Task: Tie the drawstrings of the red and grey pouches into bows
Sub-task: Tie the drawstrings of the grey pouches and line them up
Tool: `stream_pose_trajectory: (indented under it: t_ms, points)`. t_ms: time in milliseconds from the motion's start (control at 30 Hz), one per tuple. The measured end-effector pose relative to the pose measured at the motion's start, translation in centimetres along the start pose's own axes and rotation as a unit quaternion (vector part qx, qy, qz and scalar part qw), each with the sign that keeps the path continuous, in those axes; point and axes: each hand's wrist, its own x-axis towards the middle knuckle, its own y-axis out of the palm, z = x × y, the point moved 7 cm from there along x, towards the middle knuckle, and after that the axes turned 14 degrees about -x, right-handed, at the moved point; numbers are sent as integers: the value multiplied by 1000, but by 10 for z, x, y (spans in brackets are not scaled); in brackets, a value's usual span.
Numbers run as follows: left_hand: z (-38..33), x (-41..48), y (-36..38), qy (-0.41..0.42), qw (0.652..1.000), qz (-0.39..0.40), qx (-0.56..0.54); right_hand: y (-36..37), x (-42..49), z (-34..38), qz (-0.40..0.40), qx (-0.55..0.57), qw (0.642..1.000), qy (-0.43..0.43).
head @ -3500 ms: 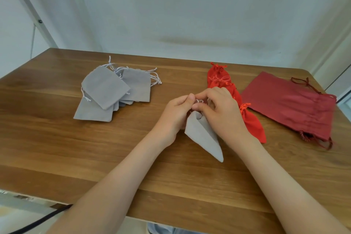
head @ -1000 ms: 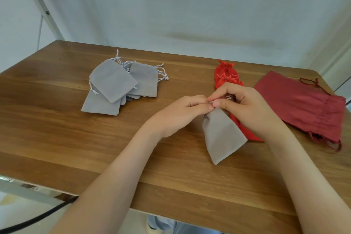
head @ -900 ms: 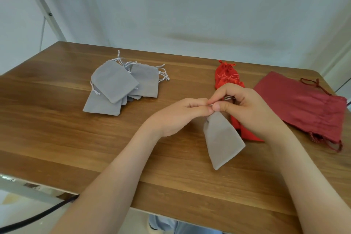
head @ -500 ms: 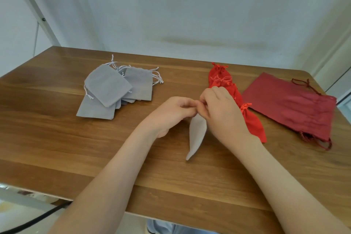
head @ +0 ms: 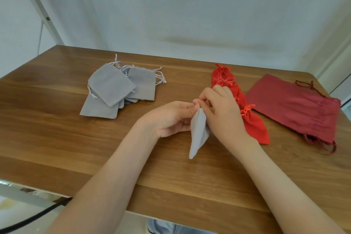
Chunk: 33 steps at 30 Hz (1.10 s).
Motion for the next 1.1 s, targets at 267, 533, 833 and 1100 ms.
stream_pose_trajectory:
  t_ms: [267, 533, 833, 1100]
  points:
    - [-10, 5, -10, 75, 995, -56, -40, -2, -4, -12, 100, 155, 978, 101]
    - [-22, 0, -15, 169, 977, -127, 2, 15, -12, -15, 246, 255, 917, 183]
    - [-23, -2, -13, 234, 950, -203, 46, 27, -11, -14, 215, 100, 961, 141]
    - [-26, -12, -6, 336, 842, -325, 269, 35, -10, -16, 218, 41, 973, 59]
